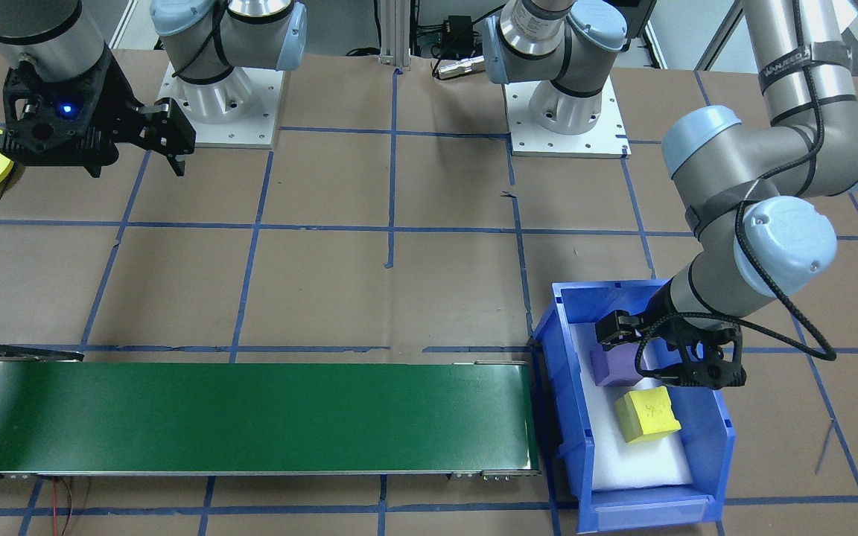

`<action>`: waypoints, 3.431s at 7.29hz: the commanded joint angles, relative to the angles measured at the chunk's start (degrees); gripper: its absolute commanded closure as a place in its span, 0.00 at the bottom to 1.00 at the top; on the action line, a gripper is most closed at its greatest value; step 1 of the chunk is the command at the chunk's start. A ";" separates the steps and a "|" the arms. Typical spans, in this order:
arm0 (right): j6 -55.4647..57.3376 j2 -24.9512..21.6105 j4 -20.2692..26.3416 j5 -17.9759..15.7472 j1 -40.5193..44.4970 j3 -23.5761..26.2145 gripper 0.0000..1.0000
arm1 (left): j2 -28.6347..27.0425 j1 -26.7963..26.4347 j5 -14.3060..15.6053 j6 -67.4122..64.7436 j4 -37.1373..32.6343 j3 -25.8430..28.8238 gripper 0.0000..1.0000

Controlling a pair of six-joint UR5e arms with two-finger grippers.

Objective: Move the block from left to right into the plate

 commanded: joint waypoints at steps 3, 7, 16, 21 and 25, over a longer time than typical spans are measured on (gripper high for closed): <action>0.00 0.00 0.09 0.00 0.00 0.00 0.00 | -1.98 0.05 -0.43 0.26 2.00 -2.53 0.41; 0.00 0.09 0.00 -0.09 -0.09 0.00 0.00 | 6.52 -1.70 -0.51 -3.86 -8.49 5.06 0.71; -0.43 0.26 0.09 0.00 0.00 0.35 0.00 | -6.27 -17.00 -4.73 -11.94 5.49 13.82 0.63; -2.21 16.92 -21.05 6.68 -0.09 -0.69 0.00 | -3.66 -17.27 -5.09 -10.81 5.78 8.53 0.03; 8.86 24.69 -28.90 18.01 0.00 -3.69 0.00 | 1.72 -6.34 -4.73 -10.82 1.12 10.65 0.00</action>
